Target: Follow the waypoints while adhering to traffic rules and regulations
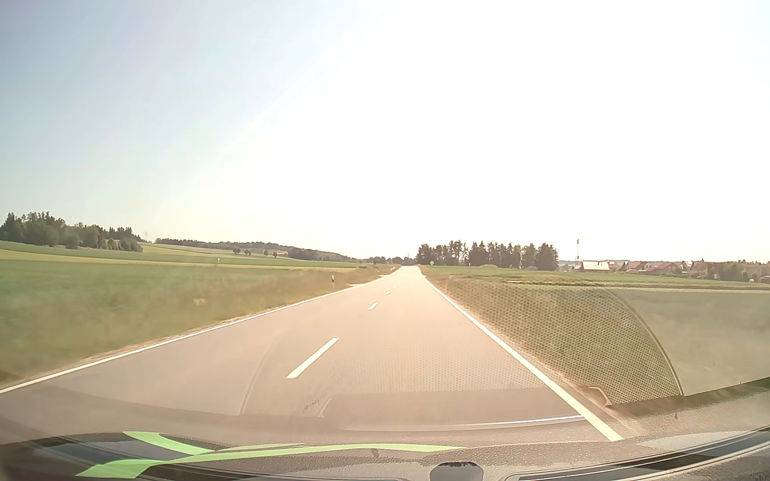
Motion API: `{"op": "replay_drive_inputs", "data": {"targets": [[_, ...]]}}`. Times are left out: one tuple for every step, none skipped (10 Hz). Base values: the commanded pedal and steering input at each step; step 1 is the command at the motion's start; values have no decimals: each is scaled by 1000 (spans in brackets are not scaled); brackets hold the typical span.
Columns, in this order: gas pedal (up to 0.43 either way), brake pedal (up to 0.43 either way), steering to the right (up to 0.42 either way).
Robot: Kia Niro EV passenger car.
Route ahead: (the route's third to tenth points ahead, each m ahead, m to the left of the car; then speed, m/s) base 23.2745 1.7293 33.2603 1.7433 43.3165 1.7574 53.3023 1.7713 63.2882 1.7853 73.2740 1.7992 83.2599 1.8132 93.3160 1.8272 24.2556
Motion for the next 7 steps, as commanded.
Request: {"op": "replay_drive_inputs", "data": {"targets": [[220, 0, -2], [220, 0, -2], [220, 0, -2], [228, 0, -2], [228, 0, -1], [228, 0, -2], [228, 0, -2]]}}
